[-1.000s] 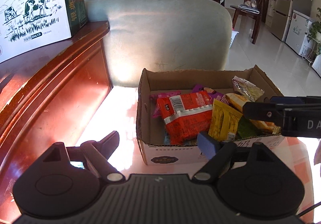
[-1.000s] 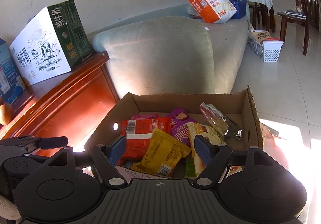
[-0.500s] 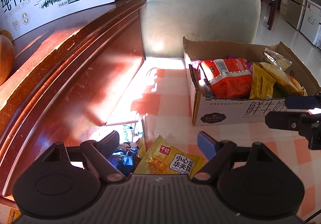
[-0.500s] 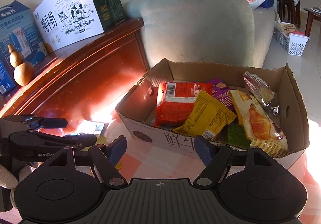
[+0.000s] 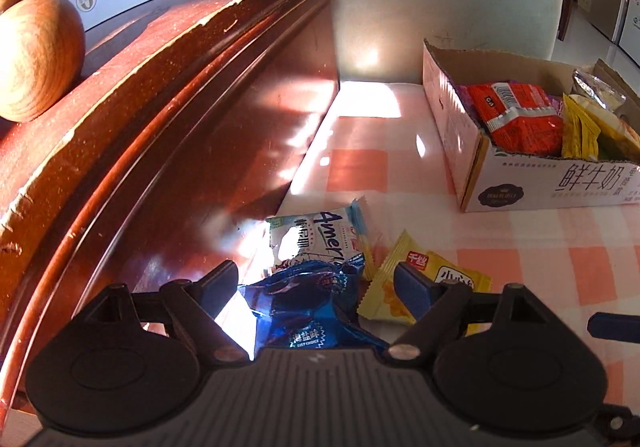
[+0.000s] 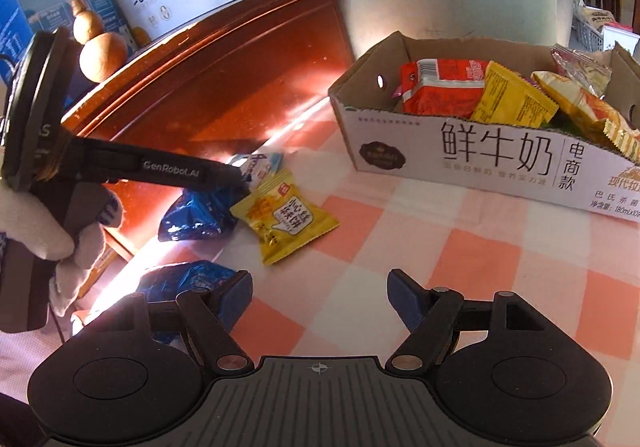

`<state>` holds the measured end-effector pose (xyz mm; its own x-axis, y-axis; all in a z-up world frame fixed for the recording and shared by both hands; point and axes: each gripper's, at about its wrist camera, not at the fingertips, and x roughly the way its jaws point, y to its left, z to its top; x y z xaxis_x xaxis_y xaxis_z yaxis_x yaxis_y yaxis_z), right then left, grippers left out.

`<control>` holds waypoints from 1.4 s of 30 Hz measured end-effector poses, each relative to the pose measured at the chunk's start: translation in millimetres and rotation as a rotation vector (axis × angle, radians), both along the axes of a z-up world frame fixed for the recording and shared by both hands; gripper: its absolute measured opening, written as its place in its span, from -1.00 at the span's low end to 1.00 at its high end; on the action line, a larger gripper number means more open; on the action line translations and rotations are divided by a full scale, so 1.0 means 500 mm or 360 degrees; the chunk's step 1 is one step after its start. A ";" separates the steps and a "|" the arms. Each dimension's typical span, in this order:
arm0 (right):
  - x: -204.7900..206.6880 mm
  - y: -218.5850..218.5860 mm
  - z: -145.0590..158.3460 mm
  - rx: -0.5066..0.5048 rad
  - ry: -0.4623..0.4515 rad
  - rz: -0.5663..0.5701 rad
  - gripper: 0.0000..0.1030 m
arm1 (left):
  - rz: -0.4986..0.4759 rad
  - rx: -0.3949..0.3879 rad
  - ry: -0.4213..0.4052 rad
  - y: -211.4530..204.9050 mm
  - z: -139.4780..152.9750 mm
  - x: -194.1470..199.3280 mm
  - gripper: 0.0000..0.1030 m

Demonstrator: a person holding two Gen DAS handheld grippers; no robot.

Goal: Organize snacks
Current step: 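Move both open grippers toward the remaining blue and yellow packets, then close left gripper on a blue packet while right gripper moves to the other blue packet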

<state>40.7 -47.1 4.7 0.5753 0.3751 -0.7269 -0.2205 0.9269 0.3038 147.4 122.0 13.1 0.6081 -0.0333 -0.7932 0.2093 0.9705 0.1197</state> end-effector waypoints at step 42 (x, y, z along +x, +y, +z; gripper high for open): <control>-0.093 -0.078 0.002 -0.0247 0.0178 -0.0418 0.05 | -0.0348 -0.0221 0.0228 -0.088 -0.053 -0.089 0.17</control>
